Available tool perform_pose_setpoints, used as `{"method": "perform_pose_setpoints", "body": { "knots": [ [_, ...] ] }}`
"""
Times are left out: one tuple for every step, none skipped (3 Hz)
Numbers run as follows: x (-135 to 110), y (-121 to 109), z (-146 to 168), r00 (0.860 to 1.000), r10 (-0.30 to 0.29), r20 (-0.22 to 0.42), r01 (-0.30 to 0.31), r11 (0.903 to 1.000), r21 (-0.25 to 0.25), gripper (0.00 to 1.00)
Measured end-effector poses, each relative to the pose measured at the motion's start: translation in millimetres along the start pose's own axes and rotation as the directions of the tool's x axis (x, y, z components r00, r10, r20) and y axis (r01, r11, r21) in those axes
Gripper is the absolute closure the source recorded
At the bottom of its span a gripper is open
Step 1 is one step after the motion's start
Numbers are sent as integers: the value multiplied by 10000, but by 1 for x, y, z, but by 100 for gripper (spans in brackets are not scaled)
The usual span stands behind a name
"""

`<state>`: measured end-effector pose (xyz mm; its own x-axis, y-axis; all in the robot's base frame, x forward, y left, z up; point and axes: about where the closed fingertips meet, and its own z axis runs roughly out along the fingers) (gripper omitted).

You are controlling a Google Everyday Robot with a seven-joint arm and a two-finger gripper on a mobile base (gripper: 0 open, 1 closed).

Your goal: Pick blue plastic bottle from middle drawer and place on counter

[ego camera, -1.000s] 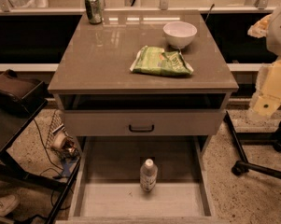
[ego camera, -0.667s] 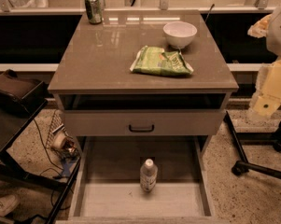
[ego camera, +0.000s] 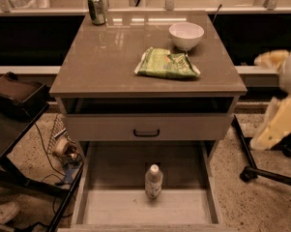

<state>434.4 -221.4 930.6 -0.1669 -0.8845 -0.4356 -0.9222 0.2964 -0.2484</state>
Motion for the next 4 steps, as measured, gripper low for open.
{"method": "perform_pose_setpoints", "body": {
  "knots": [
    [37, 31, 74, 9825, 631, 1753, -543, 9971, -542, 0],
    [53, 42, 126, 9120, 1326, 3881, -1295, 9910, -343, 0],
    [73, 46, 133, 8278, 1300, 5458, -1784, 9833, 364, 0],
    [84, 50, 132, 8254, 665, 5607, -1394, 9863, 883, 0]
  ]
}}
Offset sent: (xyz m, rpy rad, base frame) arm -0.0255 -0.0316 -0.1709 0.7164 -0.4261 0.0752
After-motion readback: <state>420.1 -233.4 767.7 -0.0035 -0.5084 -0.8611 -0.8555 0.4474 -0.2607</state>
